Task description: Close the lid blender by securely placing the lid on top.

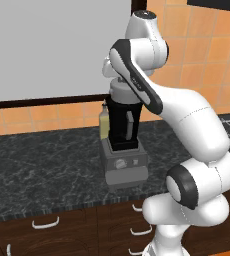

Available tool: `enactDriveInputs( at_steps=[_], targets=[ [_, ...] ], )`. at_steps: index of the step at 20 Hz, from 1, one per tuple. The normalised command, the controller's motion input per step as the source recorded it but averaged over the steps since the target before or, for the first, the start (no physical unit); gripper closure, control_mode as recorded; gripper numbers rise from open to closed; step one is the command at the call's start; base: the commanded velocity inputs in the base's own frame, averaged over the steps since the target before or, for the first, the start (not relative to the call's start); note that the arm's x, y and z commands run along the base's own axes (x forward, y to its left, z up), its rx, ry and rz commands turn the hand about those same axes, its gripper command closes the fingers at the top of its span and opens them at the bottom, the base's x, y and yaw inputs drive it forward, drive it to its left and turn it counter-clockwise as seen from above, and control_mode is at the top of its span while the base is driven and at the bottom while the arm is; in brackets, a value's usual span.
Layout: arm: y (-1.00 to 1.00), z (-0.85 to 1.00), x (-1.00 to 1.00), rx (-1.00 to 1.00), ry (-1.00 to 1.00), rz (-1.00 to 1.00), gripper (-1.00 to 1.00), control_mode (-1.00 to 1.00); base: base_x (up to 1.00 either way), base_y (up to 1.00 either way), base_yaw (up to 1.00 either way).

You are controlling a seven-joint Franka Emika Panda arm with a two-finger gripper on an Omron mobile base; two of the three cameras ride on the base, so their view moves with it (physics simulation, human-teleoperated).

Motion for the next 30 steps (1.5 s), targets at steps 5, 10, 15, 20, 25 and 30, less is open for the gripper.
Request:
enactDriveInputs(
  at_steps=[5, 10, 15, 20, 25, 30],
  targets=[
    [0.42, 0.2, 0.27, 0.0, 0.0, 0.0, 1.0, -1.0, 0.0, 0.0, 0.0],
    [0.19, 0.2, 0.14, 0.0, 0.0, -0.01, 1.0, -1.0, 0.0, 0.0, 0.0],
    [-0.05, 0.0, 0.04, 0.0, 0.0, -0.05, 1.0, -1.0, 0.0, 0.0, 0.0],
    [-0.18, 0.02, 0.0, 0.0, 0.01, -0.07, 1.0, -1.0, 0.0, 0.0, 0.0],
    [-0.25, 0.08, 0.0, 0.0, 0.04, -0.07, 1.0, -1.0, 0.0, 0.0, 0.0],
    [-0.09, 0.2, -0.03, 0.0, 0.03, -0.06, 1.0, -1.0, 0.0, 0.0, 0.0]
  ],
)
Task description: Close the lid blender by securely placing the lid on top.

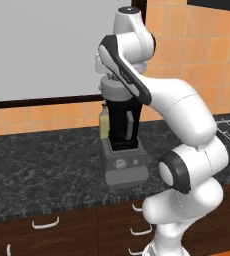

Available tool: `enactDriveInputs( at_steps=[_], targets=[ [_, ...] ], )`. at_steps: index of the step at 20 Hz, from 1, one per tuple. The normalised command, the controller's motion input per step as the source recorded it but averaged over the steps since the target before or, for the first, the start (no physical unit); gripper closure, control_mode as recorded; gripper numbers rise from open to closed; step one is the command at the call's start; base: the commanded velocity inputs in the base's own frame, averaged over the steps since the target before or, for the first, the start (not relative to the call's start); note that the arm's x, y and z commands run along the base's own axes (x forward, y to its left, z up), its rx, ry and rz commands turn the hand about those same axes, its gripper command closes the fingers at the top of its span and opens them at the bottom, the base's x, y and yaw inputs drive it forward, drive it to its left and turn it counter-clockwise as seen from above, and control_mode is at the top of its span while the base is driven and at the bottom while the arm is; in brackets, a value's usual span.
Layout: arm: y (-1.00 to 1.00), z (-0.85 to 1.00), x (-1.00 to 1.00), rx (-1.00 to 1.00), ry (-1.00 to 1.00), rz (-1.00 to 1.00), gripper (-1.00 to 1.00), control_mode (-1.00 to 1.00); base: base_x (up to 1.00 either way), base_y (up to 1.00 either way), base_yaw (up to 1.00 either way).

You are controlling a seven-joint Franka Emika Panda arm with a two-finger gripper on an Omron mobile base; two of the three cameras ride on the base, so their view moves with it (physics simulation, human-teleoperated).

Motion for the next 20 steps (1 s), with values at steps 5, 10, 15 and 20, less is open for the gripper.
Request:
enactDriveInputs(
  at_steps=[5, 10, 15, 20],
  targets=[
    [0.0, 0.31, -0.18, 0.0, 0.0, 0.0, 1.0, -1.0, 0.0, 0.0, 0.0],
    [-0.03, 0.21, -0.3, 0.0, 0.0, 0.0, 1.0, -1.0, 0.0, 0.0, 0.0],
    [-0.11, 0.01, -0.11, 0.0, 0.01, -0.01, 1.0, -1.0, 0.0, 0.0, 0.0],
    [-0.07, 0.0, 0.0, 0.0, 0.01, 0.0, 1.0, -1.0, 0.0, 0.0, 0.0]
  ],
)
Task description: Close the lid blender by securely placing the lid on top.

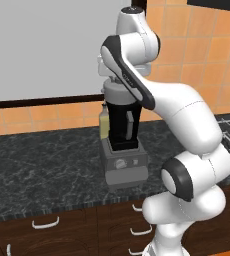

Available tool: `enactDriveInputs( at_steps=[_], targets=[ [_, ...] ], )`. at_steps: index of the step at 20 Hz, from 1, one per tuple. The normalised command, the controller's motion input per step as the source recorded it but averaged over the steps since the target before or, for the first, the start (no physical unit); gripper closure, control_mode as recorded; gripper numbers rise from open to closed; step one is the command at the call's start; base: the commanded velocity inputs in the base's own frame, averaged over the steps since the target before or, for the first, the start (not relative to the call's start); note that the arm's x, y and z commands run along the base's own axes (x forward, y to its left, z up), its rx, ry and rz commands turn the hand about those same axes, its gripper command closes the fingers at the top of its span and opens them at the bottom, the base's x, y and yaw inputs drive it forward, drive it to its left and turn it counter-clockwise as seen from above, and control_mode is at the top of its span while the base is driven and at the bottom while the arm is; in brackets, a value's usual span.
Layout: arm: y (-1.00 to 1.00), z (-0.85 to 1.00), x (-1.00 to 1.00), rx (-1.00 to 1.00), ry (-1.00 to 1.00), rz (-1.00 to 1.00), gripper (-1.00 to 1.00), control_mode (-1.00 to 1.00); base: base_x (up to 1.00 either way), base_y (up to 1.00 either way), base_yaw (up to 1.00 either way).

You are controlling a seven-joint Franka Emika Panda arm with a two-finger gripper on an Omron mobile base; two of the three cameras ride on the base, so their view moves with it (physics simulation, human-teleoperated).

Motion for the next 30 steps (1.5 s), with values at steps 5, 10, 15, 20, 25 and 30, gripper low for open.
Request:
enactDriveInputs(
  at_steps=[5, 10, 15, 20, 25, 30],
  targets=[
    [-0.05, 0.01, -0.08, 0.0, 0.02, 0.0, 1.0, -1.0, 0.0, 0.0, 0.0],
    [-0.12, 0.19, -0.22, 0.0, 0.02, 0.0, 1.0, -1.0, 0.0, 0.0, 0.0],
    [-0.09, 0.16, -0.2, 0.0, 0.03, 0.0, 1.0, -1.0, 0.0, 0.0, 0.0],
    [-0.06, 0.1, -0.09, 0.0, 0.03, 0.0, 1.0, -1.0, 0.0, 0.0, 0.0],
    [-0.03, 0.0, 0.05, -0.02, 0.01, -0.01, 1.0, -1.0, 0.0, 0.0, 0.0],
    [0.0, -0.01, 0.23, -0.02, 0.0, -0.02, 1.0, -1.0, 0.0, 0.0, 0.0]
  ],
)
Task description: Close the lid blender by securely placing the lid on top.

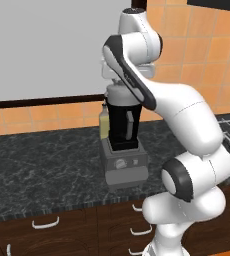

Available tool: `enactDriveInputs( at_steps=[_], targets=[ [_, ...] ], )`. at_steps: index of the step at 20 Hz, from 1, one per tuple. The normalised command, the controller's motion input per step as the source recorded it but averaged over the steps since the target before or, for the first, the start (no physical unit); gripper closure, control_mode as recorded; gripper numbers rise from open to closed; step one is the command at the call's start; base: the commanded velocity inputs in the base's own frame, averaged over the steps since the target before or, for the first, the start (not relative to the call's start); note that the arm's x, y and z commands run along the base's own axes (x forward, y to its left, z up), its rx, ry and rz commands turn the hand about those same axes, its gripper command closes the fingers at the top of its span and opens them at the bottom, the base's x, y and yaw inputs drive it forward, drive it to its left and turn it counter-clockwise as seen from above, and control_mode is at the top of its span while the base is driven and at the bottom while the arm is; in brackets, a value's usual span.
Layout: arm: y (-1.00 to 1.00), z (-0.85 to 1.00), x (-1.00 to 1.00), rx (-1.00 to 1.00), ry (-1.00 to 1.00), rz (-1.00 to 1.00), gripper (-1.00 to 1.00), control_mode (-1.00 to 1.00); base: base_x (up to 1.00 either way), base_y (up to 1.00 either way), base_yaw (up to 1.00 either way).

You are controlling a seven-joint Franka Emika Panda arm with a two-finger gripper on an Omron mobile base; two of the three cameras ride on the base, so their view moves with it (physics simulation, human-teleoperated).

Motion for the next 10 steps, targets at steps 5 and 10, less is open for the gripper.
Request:
enactDriveInputs(
  at_steps=[5, 10],
  targets=[
    [0.0, 0.0, 0.29, 0.0, -0.01, -0.03, 1.0, -1.0, 0.0, 0.0, 0.0],
    [0.0, 0.06, 0.17, 0.0, -0.07, -0.04, 1.0, -1.0, 0.0, 0.0, 0.0]
  ],
)
